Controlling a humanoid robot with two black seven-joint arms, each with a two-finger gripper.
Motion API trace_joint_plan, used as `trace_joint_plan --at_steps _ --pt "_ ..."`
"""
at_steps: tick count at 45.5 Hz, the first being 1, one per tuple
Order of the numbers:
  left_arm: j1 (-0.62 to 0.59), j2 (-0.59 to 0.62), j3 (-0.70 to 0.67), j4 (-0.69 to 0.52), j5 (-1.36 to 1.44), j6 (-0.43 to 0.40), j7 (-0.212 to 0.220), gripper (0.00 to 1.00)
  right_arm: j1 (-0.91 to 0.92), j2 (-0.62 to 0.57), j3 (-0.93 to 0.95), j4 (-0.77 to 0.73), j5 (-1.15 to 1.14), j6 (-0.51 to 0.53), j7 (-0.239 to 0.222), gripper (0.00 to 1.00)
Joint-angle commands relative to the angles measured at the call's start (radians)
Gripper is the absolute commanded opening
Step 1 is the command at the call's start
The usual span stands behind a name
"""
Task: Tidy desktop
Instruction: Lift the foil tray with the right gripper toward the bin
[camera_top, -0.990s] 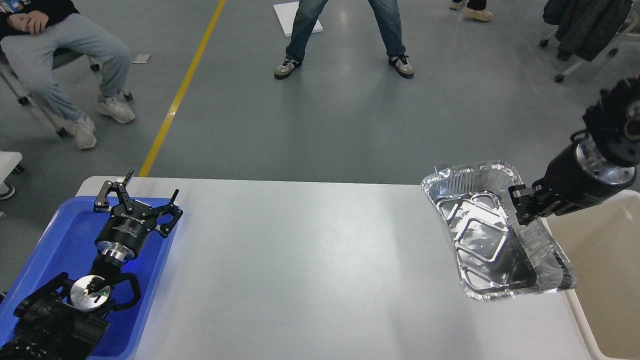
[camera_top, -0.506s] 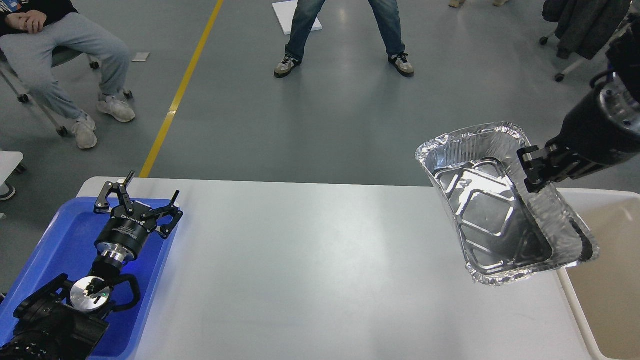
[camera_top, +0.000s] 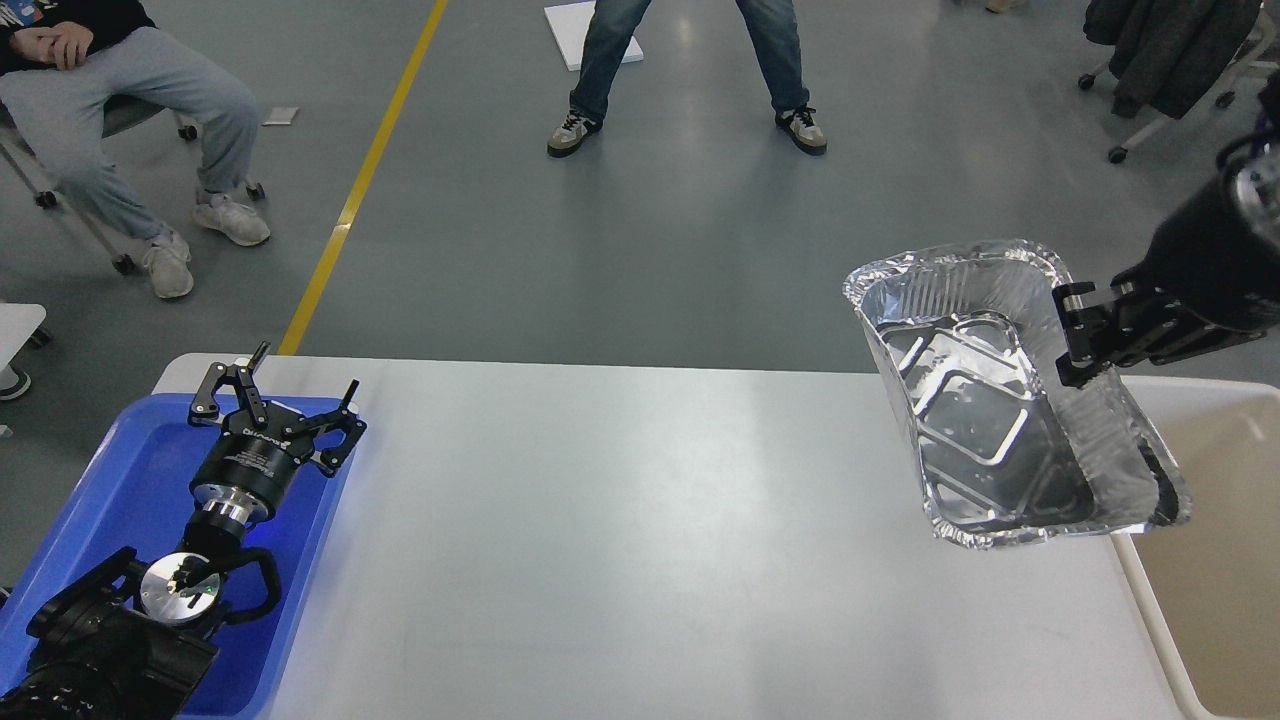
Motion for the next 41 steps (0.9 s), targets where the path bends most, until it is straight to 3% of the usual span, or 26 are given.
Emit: trace_joint_plan --at_steps 1,12,28,41 --pt "0.000 0.000 0.000 -0.001 0.000 0.000 0.000 1.00 -0.205 -0.177 0.093 -0.050 0.027 -0.112 0.000 0.00" --pt "0.000 0.000 0.000 0.001 0.000 0.000 0.000 1.00 -0.486 -0.317 0.275 -0.194 0.030 -0.181 0.000 0.00" --pt "0.000 0.000 0.000 0.001 0.000 0.000 0.000 1.00 -0.647 -0.378 0.287 -0.415 0.228 -0.244 0.001 0.00" --pt "0.000 0.000 0.000 0.001 -0.002 0.000 -0.002 1.00 -0.820 -0.441 0.345 -0.478 0.393 -0.356 0.007 0.00"
